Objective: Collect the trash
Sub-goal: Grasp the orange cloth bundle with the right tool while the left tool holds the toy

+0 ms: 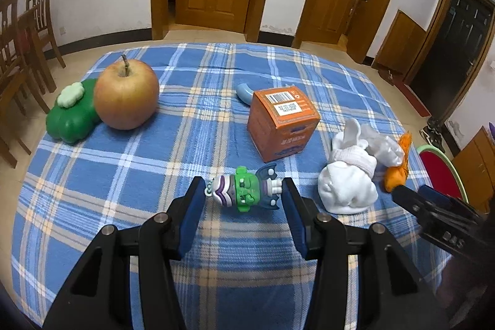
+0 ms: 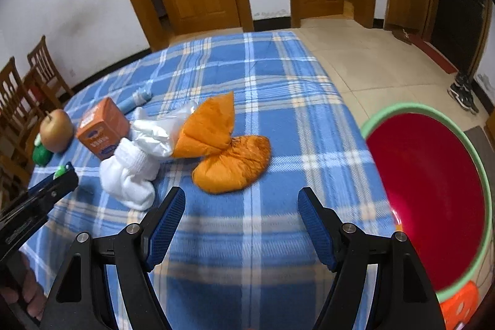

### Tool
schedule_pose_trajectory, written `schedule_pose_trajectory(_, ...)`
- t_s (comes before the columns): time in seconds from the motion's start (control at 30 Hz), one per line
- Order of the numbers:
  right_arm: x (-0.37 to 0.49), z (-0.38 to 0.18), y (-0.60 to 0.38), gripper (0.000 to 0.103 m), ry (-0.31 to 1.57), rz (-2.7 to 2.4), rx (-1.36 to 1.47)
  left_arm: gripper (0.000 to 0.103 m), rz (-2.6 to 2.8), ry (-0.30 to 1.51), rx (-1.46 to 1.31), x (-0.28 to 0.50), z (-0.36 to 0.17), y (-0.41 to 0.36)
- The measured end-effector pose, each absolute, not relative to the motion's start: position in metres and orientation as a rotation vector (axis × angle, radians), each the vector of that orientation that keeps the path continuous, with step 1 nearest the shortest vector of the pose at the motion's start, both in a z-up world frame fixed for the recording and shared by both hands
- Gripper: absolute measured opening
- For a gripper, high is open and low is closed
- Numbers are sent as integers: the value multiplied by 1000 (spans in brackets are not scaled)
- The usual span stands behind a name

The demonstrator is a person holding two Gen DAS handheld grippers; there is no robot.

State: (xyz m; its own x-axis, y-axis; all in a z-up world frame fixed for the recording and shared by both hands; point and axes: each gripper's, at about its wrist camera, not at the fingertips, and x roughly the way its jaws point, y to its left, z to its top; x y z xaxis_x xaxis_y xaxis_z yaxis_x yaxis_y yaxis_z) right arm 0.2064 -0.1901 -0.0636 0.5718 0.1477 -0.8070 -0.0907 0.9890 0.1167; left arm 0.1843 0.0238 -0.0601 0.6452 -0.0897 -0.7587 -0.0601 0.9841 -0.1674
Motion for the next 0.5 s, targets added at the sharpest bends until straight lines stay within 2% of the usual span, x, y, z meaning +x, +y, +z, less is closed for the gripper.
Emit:
schedule_pose_trajectory(0.23, 223, -69, -186, 76, 919, 135, 56, 51, -32, 890, -201, 188, -67, 24)
schedule_pose_trajectory(0.3, 224, -70, -185, 69, 905, 126, 48, 51, -42, 880, -207, 187, -67, 24)
schedule_pose_trajectory(0.33, 224, -70, -185, 60, 899, 122, 43, 51, -45, 877, -209, 187, -67, 24)
schedule_pose_trajectory(0.37, 223, -70, -184, 55, 898, 120, 46, 51, -47, 874, -212, 187, -66, 24)
schedule_pose_trajectory(0.5, 223, -70, -182, 53, 891, 102, 44, 51, -60, 876, -220, 183, -66, 22)
